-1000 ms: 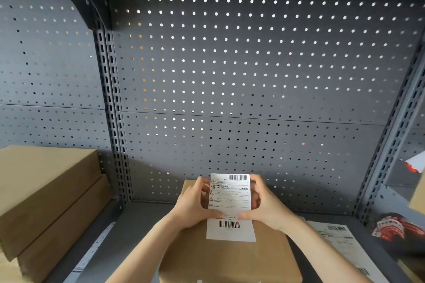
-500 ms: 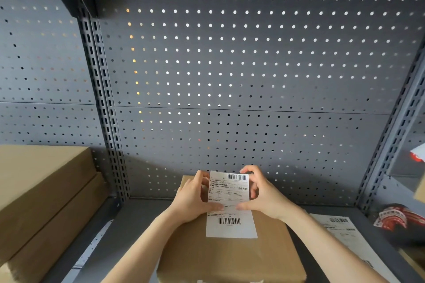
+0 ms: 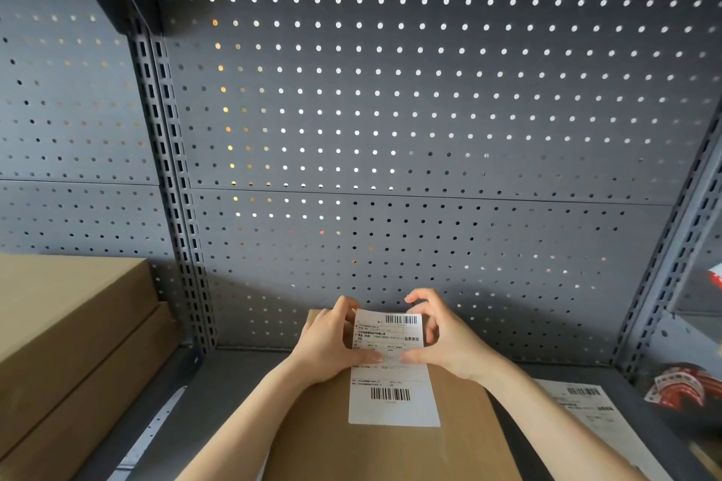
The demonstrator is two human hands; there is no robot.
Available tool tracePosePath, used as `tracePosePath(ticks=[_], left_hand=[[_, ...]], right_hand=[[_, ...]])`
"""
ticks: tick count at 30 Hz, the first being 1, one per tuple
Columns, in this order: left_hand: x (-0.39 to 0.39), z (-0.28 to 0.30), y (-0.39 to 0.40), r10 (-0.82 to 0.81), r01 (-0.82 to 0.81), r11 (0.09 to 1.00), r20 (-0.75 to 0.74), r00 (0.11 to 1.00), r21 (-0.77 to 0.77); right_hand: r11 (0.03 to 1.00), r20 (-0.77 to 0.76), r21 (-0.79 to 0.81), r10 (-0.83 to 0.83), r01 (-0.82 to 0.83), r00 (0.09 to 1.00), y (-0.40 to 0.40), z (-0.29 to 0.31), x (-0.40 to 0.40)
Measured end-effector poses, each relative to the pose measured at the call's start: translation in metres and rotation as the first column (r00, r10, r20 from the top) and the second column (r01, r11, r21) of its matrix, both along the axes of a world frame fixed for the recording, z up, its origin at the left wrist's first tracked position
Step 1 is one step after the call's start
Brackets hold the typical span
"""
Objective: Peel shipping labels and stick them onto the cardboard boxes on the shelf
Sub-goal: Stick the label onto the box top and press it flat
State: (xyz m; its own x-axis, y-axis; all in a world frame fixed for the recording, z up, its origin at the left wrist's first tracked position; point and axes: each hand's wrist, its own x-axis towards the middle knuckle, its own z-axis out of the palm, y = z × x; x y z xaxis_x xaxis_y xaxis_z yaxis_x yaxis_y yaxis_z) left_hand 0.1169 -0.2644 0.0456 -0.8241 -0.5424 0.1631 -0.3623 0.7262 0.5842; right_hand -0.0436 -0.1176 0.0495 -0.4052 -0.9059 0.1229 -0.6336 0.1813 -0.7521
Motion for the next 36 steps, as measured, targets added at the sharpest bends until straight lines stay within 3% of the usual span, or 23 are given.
tracePosePath(ticks=[5,10,19,24,29,36], left_hand=[[-0.007,-0.002,-0.005,0.021,-0.020,0.999,0.032,0.999,-0.038],[-0.016,-0.008,-0.013,0.107,-0.093,0.977,0.063,0.992,-0.192],[-0.026,-0.008,-0.012,0.198,-0.166,0.934,0.074,0.977,-0.315],[-0.024,-0.010,-0.012,0.259,-0.231,0.917,0.045,0.965,-0.326],[-0.023,-0.006,-0.005,0.318,-0.306,0.887,-0.022,0.948,-0.347],[-0.037,0.000,0.019,0.452,-0.406,0.866,0.107,0.886,-0.292]], right_hand=[[0.999,-0.031,-0.011,-0.035,0.035,0.999,-0.007,0.000,-0.002],[0.998,-0.092,-0.011,-0.057,0.056,0.994,-0.012,-0.001,-0.002],[0.974,-0.186,-0.072,-0.223,0.213,0.957,-0.024,-0.008,-0.004],[0.920,-0.272,-0.088,-0.390,0.381,0.880,-0.023,-0.009,-0.004],[0.843,-0.478,-0.042,-0.488,0.536,0.730,-0.023,-0.007,0.001],[0.785,-0.550,0.059,-0.490,0.617,0.676,-0.033,-0.004,0.029]])
